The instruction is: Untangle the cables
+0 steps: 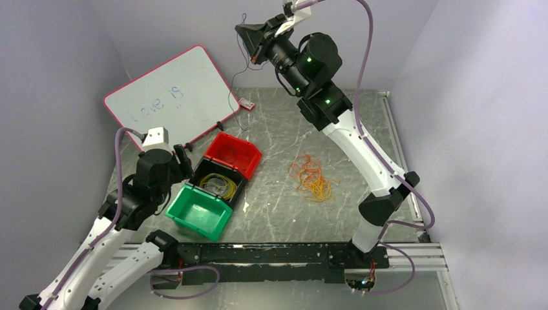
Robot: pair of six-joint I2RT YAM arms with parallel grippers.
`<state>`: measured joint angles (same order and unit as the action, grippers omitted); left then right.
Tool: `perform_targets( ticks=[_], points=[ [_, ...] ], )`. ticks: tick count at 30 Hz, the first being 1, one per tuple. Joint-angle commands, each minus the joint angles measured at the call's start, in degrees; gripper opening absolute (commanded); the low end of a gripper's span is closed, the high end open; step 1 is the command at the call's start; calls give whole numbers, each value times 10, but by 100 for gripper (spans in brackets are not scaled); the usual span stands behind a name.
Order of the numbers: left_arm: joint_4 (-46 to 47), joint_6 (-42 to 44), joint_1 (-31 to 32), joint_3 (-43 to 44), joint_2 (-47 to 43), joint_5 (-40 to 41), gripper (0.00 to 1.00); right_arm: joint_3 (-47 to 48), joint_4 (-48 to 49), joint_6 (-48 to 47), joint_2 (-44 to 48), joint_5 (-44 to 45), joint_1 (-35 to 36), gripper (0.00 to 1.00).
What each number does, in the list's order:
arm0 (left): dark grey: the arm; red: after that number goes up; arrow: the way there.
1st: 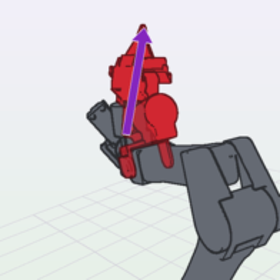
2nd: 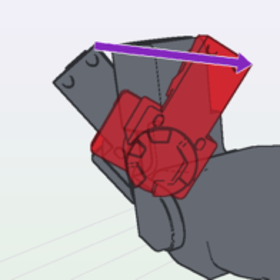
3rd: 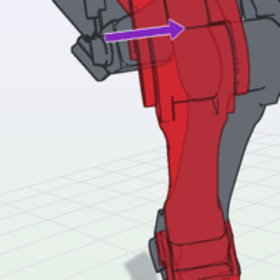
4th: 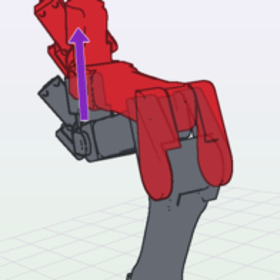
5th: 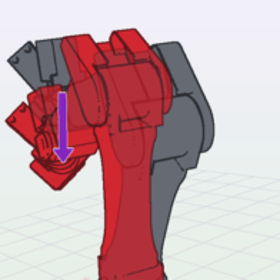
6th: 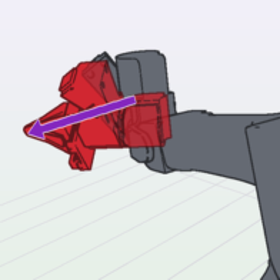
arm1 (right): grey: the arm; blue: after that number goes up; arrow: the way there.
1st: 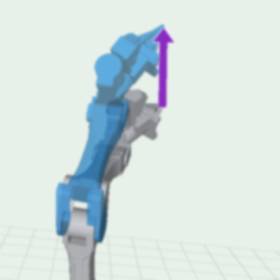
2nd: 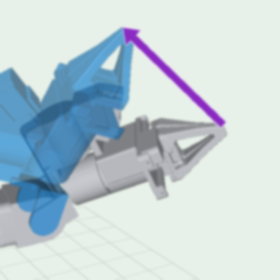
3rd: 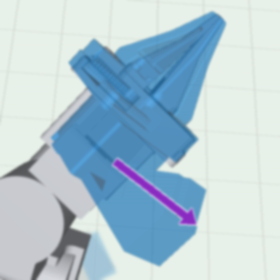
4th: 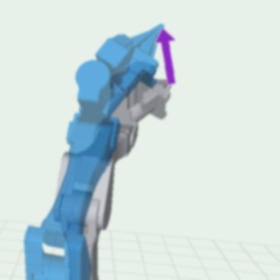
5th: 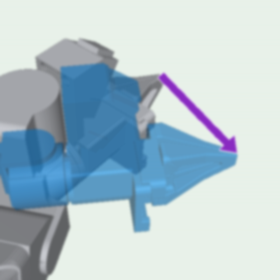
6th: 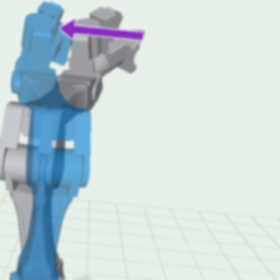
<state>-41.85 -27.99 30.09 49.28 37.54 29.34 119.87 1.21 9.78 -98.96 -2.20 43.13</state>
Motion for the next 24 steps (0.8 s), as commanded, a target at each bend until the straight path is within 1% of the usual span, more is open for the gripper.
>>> perform_targets(
  ticks=[1,10,15,20,24],
  points=[
    [14,3,-4,-4,-6,-1,69,39,14,-14,-15,-22,2,0],
    [14,2,-4,-5,-8,1,69,63,33,10,-18,-76,5,0],
    [14,2,-4,-5,-8,1,69,53,52,10,-8,-88,6,0],
    [14,1,-4,-6,-8,0,69,6,48,-5,-2,-71,6,0],
    [12,1,-4,-5,-9,0,69,-81,62,-15,10,-40,6,0]
  ],
)
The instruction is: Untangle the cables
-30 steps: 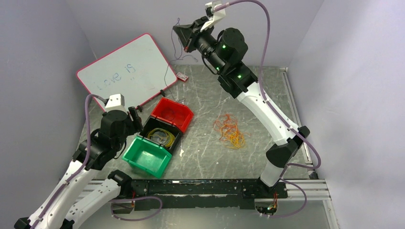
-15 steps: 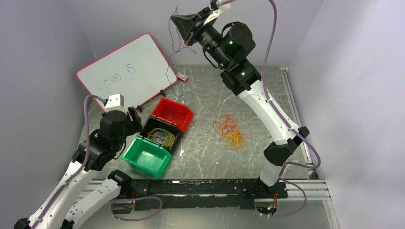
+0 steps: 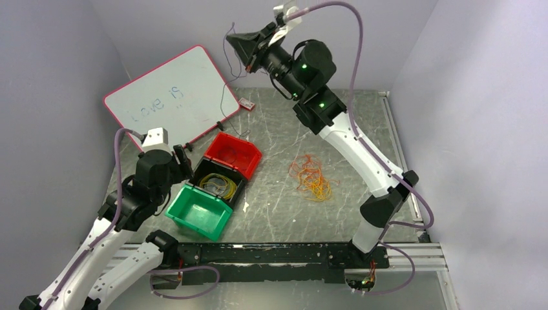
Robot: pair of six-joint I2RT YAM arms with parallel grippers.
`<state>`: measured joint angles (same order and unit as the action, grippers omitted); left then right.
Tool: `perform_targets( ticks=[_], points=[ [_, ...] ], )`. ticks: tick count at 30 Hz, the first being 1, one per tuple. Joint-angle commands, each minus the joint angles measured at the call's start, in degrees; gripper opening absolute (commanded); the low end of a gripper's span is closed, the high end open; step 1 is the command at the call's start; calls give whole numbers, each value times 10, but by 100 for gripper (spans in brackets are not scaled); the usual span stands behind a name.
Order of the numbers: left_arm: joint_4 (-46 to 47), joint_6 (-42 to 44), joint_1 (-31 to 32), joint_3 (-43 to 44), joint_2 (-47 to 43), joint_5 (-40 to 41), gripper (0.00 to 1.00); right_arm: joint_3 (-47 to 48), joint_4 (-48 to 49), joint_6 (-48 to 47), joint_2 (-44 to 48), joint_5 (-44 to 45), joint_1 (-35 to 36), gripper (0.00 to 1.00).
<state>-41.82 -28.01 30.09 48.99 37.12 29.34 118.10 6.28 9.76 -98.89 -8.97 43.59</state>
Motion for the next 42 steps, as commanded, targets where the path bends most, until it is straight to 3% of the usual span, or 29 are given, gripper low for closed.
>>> perform_targets(
  ticks=[1,10,23,35,42],
  points=[
    [12,1,-4,-1,-5,0,69,-81,13,-18,11,34,2,0],
    [13,2,-4,-2,-6,-1,69,-127,13,-34,-6,74,-13,0],
    [14,3,-4,-4,-7,-1,69,-102,74,-119,-20,181,-27,0],
    [14,3,-4,-3,-8,-1,69,-43,98,-130,-20,152,-28,0],
    [16,3,-4,-5,-7,0,69,-15,90,-76,6,75,-22,0]
  ],
)
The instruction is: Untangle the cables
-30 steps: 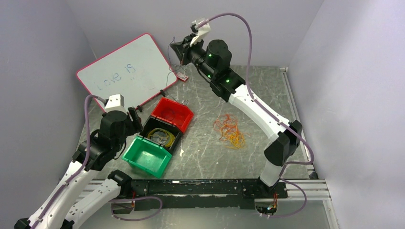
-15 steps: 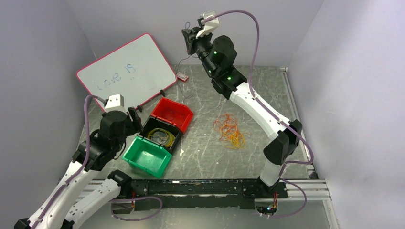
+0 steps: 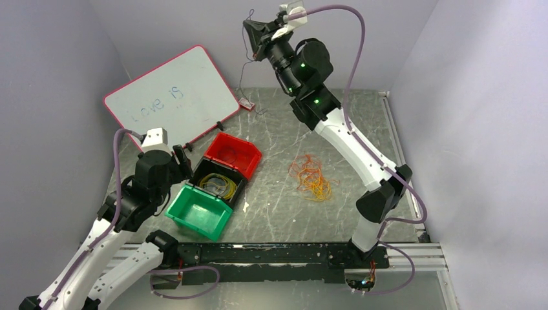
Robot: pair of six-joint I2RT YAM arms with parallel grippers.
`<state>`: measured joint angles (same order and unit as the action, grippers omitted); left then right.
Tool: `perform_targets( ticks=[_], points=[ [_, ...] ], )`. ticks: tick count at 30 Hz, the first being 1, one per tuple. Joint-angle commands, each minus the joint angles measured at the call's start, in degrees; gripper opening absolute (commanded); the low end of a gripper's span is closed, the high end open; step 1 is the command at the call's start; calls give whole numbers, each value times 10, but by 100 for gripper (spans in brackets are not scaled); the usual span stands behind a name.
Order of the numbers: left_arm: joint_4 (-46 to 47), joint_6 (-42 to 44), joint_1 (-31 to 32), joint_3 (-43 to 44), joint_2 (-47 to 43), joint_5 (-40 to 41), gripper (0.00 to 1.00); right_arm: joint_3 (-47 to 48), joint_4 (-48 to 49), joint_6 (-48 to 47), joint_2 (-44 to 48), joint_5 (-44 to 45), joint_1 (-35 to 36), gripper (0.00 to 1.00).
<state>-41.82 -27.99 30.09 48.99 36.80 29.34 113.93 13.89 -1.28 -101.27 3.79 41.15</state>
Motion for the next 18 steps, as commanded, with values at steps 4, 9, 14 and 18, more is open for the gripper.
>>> perform_targets(
  ticks=[4,9,14,18],
  points=[
    [17,4,-4,-5,-3,-2,69,37,17,55,44,-89,9,0],
    [15,3,-4,-3,-5,-2,69,36,24,81,57,-109,13,0],
    [15,2,-4,-3,-5,0,69,18,19,110,59,-124,15,0],
    [15,2,-4,-5,-7,0,69,-23,27,140,59,-138,18,0]
  ],
)
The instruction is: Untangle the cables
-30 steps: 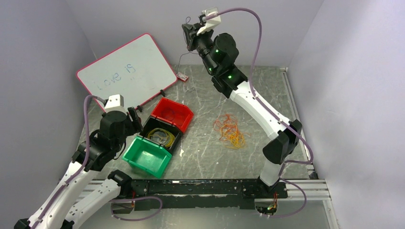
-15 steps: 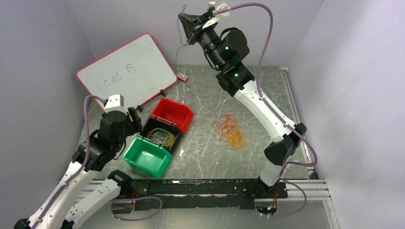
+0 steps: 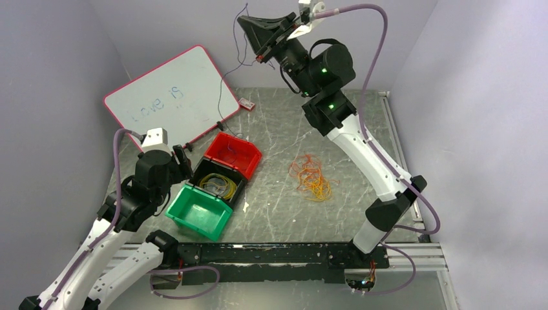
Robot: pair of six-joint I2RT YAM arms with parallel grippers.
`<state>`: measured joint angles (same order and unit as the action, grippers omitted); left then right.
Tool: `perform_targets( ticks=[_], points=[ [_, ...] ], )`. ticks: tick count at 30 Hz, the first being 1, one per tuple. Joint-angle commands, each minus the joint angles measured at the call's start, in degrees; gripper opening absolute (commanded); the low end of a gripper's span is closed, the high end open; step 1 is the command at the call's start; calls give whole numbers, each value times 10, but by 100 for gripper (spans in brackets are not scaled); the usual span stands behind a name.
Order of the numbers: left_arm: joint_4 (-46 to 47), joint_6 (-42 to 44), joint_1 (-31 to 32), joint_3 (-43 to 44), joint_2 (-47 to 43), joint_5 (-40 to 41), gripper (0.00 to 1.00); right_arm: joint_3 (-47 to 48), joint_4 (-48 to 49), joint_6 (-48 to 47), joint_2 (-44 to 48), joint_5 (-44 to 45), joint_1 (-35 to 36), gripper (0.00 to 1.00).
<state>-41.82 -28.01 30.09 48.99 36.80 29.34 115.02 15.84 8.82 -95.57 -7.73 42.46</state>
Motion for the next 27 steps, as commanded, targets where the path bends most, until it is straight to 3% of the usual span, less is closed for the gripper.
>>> perform_targets(
  ticks=[1,15,27],
  points=[
    [15,2,-4,-4,-8,1,69,-45,10,48,1,-28,5,0],
    [17,2,-4,-7,-12,1,69,-214,26,103,4,-35,11,0],
    [18,9,-4,0,-6,-18,69,-277,14,100,-10,-65,11,0]
  ],
)
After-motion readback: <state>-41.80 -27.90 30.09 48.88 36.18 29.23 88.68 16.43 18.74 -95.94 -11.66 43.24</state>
